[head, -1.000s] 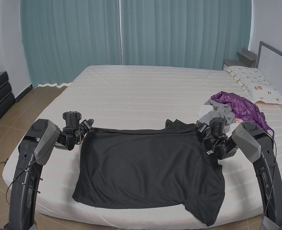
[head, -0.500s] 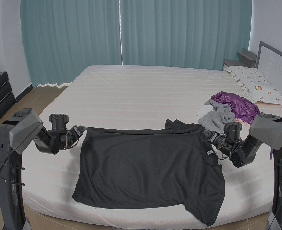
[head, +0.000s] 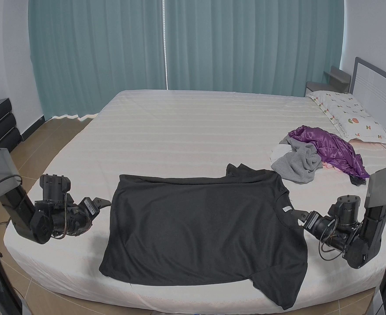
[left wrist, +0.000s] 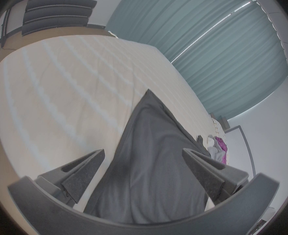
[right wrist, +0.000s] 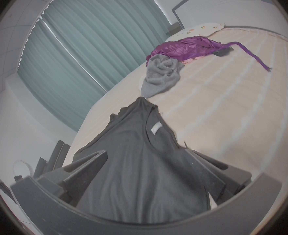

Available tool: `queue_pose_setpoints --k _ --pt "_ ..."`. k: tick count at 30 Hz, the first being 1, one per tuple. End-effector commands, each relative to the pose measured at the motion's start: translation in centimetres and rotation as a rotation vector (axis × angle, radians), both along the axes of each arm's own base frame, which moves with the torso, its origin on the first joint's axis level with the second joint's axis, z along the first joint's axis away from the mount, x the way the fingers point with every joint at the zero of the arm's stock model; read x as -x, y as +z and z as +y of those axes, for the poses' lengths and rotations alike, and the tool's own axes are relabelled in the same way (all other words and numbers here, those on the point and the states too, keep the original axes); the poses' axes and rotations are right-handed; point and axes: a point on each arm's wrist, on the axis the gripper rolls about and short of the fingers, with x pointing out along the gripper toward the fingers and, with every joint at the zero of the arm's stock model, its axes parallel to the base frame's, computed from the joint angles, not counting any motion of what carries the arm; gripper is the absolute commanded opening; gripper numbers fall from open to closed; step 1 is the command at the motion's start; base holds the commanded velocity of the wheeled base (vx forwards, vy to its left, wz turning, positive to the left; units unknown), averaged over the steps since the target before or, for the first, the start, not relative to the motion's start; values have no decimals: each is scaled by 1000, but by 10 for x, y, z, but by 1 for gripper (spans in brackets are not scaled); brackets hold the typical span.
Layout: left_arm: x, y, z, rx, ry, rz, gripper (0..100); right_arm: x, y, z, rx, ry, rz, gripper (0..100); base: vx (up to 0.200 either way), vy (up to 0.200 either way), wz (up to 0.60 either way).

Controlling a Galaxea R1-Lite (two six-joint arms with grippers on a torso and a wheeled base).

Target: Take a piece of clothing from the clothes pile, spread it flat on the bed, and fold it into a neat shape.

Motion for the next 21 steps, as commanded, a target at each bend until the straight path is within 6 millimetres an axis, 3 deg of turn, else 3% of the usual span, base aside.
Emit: queue_pose_setpoints --k 1,7,13,21 --pt "60 24 -8 39 -41 -28 100 48 3 6 -85 27 76 100 0 0 0" --pt "65 9 -8 41 -40 41 100 62 -4 6 -98 48 160 100 0 0 0" --pt "71 1 -8 65 -71 67 100 62 -4 5 -112 57 167 100 0 0 0" --pt "75 0 -8 70 -76 56 100 63 -5 6 -131 41 174 100 -200 0 0"
